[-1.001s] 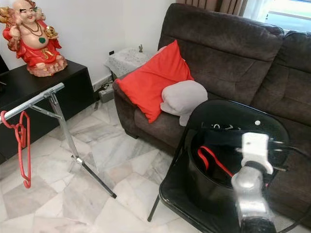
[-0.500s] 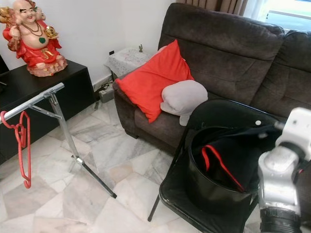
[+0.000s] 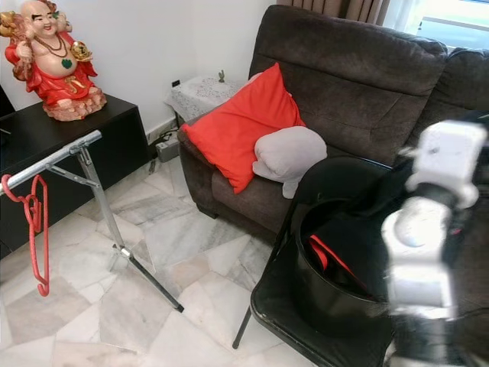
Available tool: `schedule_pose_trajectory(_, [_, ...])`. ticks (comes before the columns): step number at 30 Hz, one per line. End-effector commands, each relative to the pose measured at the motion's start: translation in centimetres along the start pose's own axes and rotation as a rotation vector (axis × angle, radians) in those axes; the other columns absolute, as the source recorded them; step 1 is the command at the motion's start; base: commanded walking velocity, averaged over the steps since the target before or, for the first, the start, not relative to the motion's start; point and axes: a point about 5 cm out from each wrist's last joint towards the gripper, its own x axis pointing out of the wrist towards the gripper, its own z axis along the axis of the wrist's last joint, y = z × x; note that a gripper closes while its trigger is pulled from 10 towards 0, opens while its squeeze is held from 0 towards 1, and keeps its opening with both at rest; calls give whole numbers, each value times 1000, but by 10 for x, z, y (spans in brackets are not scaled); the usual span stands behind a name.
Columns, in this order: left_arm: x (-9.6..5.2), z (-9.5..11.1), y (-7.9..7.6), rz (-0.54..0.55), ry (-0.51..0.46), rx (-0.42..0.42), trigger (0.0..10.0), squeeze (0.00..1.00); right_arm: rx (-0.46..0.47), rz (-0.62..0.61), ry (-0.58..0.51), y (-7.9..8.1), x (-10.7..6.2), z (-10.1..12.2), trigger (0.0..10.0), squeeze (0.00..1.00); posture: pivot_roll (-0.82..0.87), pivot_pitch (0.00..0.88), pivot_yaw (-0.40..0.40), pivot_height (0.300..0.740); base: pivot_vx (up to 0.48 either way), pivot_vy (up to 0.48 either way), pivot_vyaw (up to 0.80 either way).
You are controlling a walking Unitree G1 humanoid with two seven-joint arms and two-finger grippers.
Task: Hang hanger
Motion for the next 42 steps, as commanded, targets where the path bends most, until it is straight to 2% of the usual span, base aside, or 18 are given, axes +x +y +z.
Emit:
schedule_pose_trajectory(1, [-3, -12, -9, -32, 43, -1, 10000, 0, 28, 92, 67, 14, -12, -10, 10000, 0, 84, 47, -10, 740, 0, 0, 800])
schedule_pose_trajectory(4, [-3, -14, -9, -33, 44, -1, 10000, 0, 19, 199, 89, 26, -26, -20, 10000, 0, 83, 48, -11, 740, 0, 0, 800])
schedule_pose_trajectory(13, [-5, -17, -7, -30, 50, -2, 10000, 0, -11, 299, 39, 35, -34, -16, 10000, 0, 84, 36, -5, 740, 0, 0, 800])
schedule_pose_trajectory(15, [-5, -18, -7, -28, 52, -6, 10000, 0, -21, 371, 20, 43, -39, -14, 10000, 0, 82, 33, -4, 740, 0, 0, 800])
schedule_pose_trajectory(17, [-5, -18, -7, -28, 53, -6, 10000, 0, -40, 494, 9, 55, -49, -15, 10000, 0, 81, 27, -3, 740, 0, 0, 800])
schedule_pose_trajectory(19, [-5, -18, -7, -29, 52, -6, 10000, 0, -47, 639, 22, 70, -67, -22, 10000, 0, 81, 21, -4, 740, 0, 0, 800])
schedule_pose_trajectory(25, [-6, -19, -7, -28, 55, -7, 10000, 0, -71, 806, 49, 78, -86, -33, 10000, 0, 86, 12, -7, 740, 0, 0, 800])
schedule_pose_trajectory(32, [-6, -20, -8, -29, 59, -11, 10000, 0, -79, 898, 12, 77, -88, -31, 10000, 0, 82, 30, -11, 740, 0, 0, 800])
schedule_pose_trajectory(36, [-6, -20, -9, -30, 58, -14, 10000, 0, -82, 903, 8, 73, -84, -32, 10000, 0, 82, 37, -12, 740, 0, 0, 800])
schedule_pose_trajectory(40, [-5, -19, -11, -32, 54, -16, 10000, 0, -13, 809, -9, 64, -69, -24, 10000, 0, 78, 42, -13, 740, 0, 0, 400])
schedule_pose_trajectory(42, [-4, -17, -12, -33, 51, -17, 10000, 0, 108, 716, -3, 57, -58, -15, 10000, 0, 77, 43, -12, 740, 0, 0, 0])
